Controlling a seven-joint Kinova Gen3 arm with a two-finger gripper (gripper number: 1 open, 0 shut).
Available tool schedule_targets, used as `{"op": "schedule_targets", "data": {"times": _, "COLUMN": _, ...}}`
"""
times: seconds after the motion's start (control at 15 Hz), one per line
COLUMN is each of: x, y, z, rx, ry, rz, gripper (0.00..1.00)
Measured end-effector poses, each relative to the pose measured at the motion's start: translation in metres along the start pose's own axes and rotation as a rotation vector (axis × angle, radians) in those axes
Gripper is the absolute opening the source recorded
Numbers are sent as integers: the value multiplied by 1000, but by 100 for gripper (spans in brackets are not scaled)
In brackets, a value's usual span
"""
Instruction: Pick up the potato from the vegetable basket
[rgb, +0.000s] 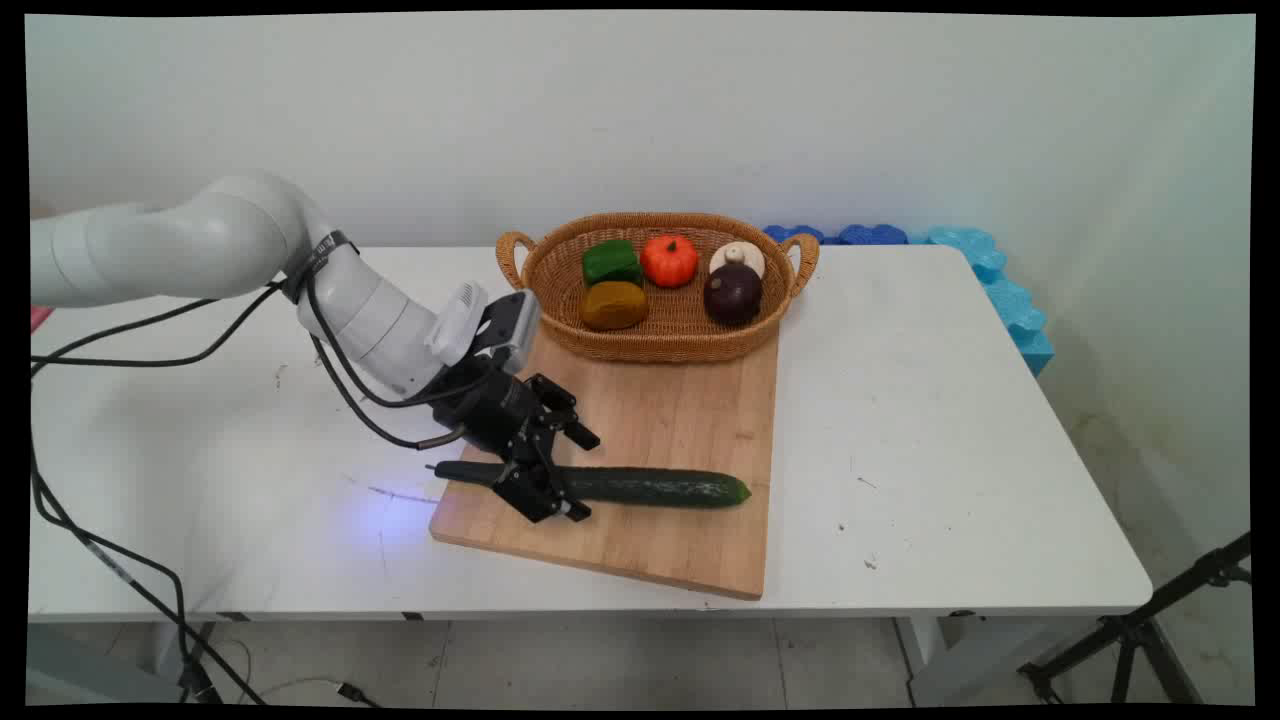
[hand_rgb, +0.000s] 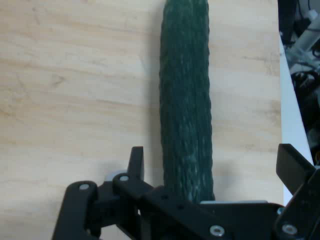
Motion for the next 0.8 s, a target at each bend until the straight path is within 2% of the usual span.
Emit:
{"op": "schedule_targets", "data": {"times": 0.33, "x": 18, "y": -4, "z": -17, "rx": -9, "ry": 58, "rz": -33, "gripper": 100}}
{"op": "schedule_targets", "data": {"times": 0.53, "x": 36, "y": -15, "z": -43, "rx": 15, "ry": 108, "rz": -56, "gripper": 100}}
{"op": "schedule_targets", "data": {"times": 0.8, "x": 51, "y": -32, "z": -72, "rx": 54, "ry": 144, "rz": -81, "gripper": 100}}
